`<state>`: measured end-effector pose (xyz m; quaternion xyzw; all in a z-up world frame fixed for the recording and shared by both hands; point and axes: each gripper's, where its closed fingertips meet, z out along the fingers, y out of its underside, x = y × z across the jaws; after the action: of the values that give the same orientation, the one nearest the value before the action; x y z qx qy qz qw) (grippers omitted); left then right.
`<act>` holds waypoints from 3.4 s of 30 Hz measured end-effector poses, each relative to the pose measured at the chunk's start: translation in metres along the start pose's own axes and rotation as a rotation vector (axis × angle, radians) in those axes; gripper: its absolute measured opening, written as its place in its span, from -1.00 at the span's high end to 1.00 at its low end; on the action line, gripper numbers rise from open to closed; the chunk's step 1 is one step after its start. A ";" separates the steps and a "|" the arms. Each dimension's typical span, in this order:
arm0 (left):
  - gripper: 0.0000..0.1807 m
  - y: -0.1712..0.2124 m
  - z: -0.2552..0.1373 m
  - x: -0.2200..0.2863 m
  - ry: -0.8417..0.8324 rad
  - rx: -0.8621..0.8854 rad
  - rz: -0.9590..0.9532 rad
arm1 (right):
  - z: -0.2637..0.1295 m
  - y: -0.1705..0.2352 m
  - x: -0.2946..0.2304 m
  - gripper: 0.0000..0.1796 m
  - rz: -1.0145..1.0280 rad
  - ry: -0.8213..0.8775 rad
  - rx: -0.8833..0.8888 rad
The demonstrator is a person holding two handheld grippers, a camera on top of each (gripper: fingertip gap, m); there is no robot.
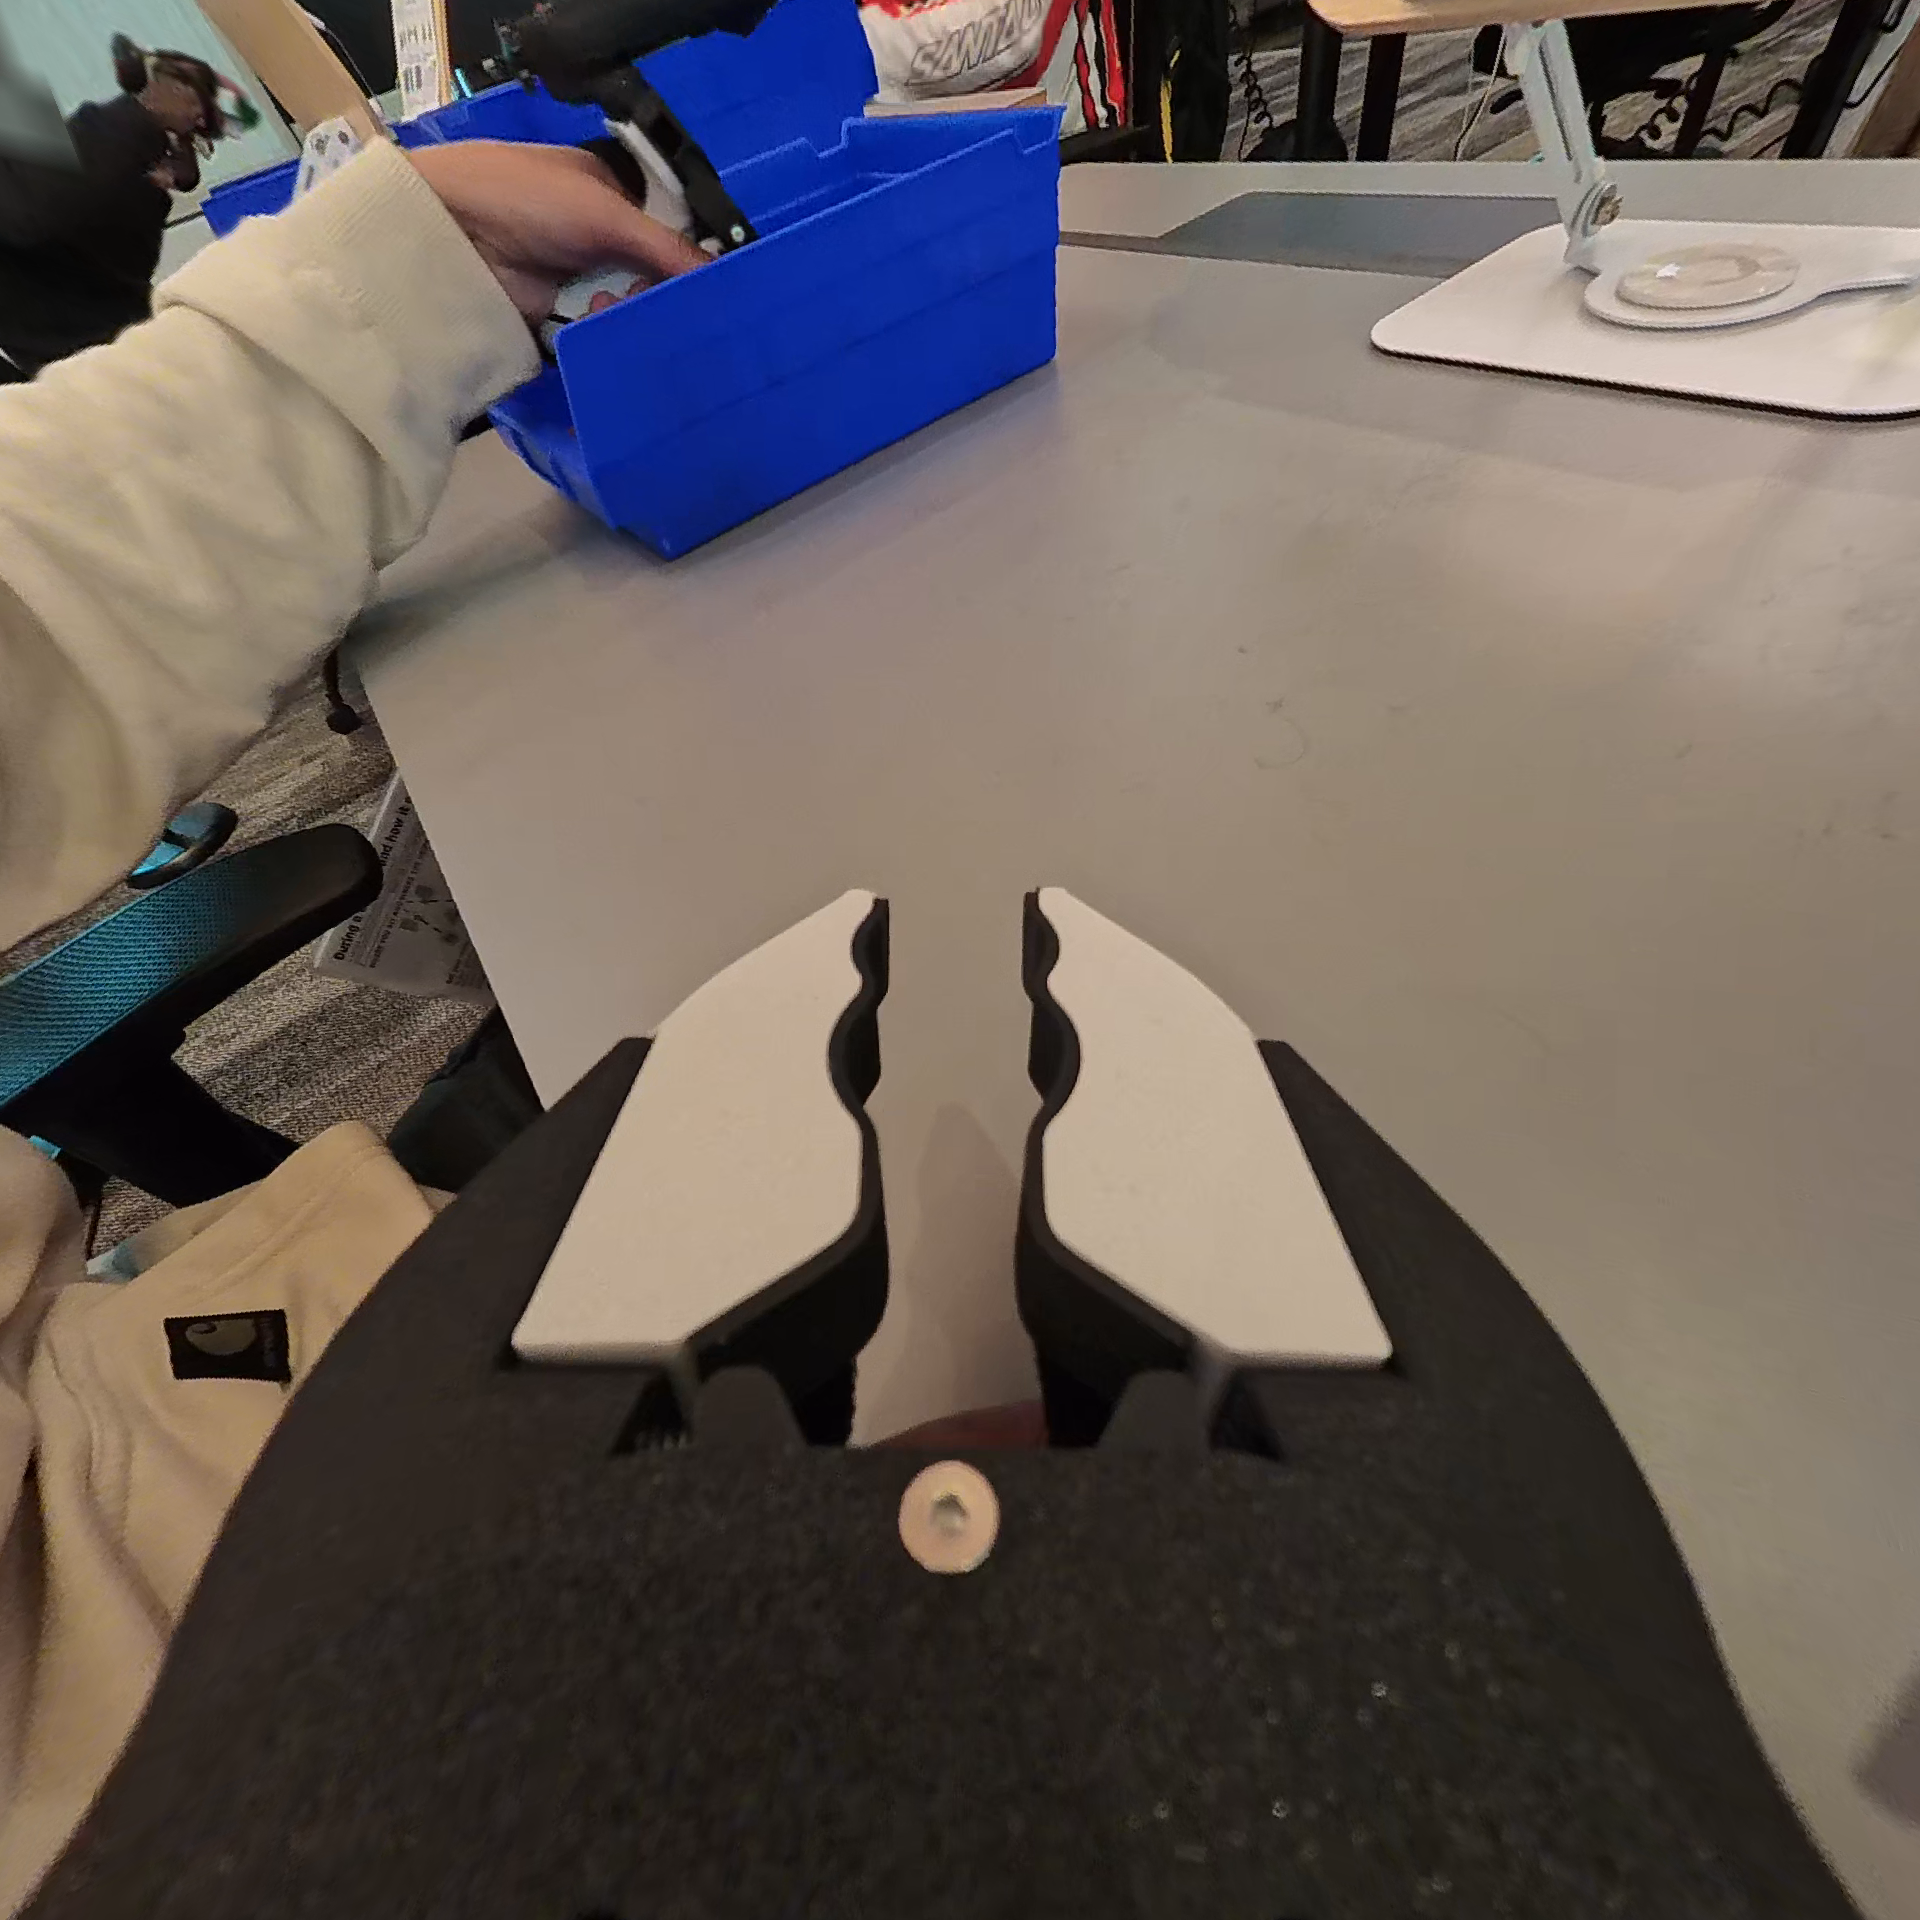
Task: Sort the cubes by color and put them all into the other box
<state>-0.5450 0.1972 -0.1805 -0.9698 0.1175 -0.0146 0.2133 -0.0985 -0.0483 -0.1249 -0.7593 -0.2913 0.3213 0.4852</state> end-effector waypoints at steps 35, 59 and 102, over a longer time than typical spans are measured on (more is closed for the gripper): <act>0.75 0.075 -0.196 0.418 0.855 0.960 1.085 | 0.043 -0.106 -0.084 0.52 0.977 -1.154 0.171; 0.50 0.120 -0.135 0.363 0.585 0.772 0.520 | -0.108 -0.065 0.133 0.75 0.002 0.445 -0.109; 0.47 0.034 -0.164 0.145 0.005 0.665 0.117 | -0.012 -0.023 0.017 0.62 0.089 0.040 0.145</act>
<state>-0.4243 0.0660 -0.0485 -0.8387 0.1621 -0.0425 0.5181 -0.0820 -0.0337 -0.1037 -0.7406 -0.2234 0.3477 0.5298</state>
